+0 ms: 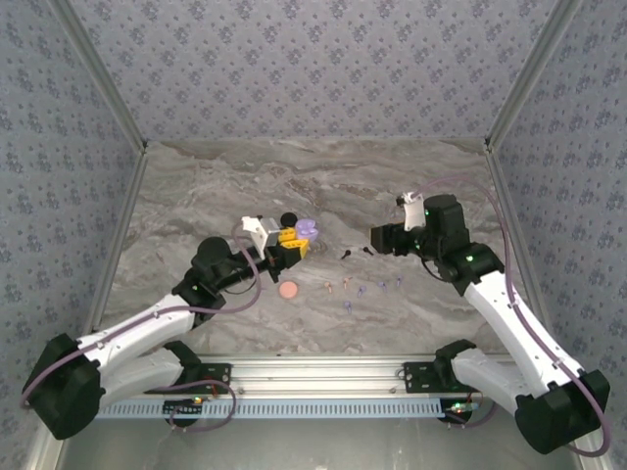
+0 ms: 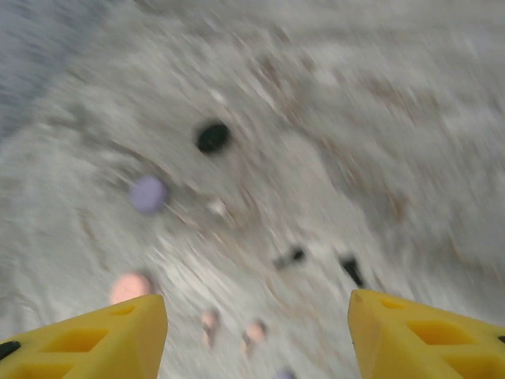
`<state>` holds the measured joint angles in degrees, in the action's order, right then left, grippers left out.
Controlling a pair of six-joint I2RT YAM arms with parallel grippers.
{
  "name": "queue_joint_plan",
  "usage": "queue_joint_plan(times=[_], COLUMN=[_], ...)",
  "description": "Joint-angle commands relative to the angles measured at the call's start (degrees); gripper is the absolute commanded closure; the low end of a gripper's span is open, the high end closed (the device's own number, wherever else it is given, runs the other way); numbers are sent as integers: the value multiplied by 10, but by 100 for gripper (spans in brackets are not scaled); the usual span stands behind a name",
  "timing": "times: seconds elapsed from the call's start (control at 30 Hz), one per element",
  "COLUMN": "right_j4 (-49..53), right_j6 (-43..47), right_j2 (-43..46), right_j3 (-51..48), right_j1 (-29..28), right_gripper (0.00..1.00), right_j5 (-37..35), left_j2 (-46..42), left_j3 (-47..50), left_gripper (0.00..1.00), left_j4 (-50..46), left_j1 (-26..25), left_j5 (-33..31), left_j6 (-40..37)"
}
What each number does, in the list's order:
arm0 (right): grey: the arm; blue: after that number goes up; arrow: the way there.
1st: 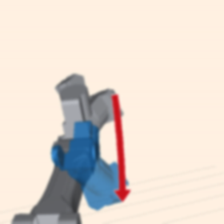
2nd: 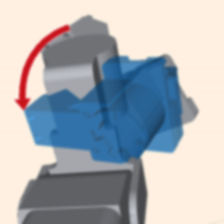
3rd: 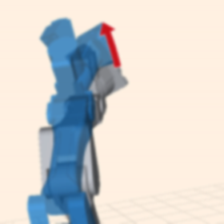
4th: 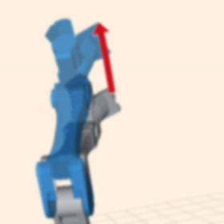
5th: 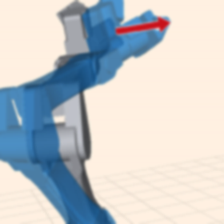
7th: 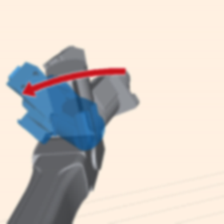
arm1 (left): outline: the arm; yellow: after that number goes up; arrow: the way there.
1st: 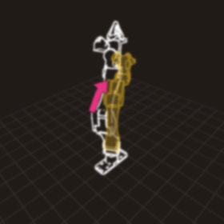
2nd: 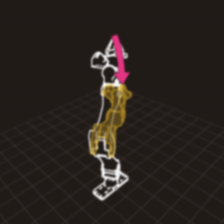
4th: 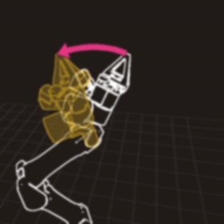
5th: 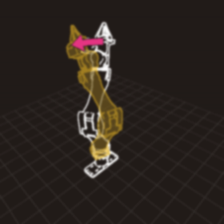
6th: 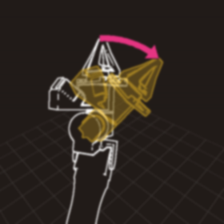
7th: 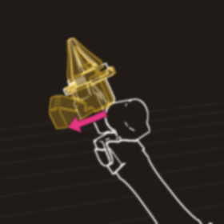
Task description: Insert wireless bluetooth earbuds into charging case
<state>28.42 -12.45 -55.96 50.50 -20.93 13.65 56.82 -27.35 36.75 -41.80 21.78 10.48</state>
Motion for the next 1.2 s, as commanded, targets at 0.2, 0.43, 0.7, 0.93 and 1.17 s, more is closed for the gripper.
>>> queue_joint_plan(times=[0.2, 0.43, 0.7, 0.93, 1.17], right_j4=[201, 200, 189, 177, 172], right_j6=[-53, -59, -59, -57, -57], right_j2=[-144, -260, -334, -387, -416], right_j3=[22, 44, 61, 78, 81], right_j1=[-11, -61, -79, -90, -92], right_gripper=[41, 46, 53, 54, 57], right_j5=[-83, -137, -149, -145, -148], left_j2=[-35, -42, -42, -43, -43], left_j3=[1, 1, 0, -1, -2], left_gripper=[100, 100, 100, 100, 100], left_j4=[0, -2, -7, -13, -20], left_j1=[-7, -11, -12, -12, -12], left_j5=[-1, -3, -7, -10, -16], left_j6=[-17, -19, -20, -21, -25])
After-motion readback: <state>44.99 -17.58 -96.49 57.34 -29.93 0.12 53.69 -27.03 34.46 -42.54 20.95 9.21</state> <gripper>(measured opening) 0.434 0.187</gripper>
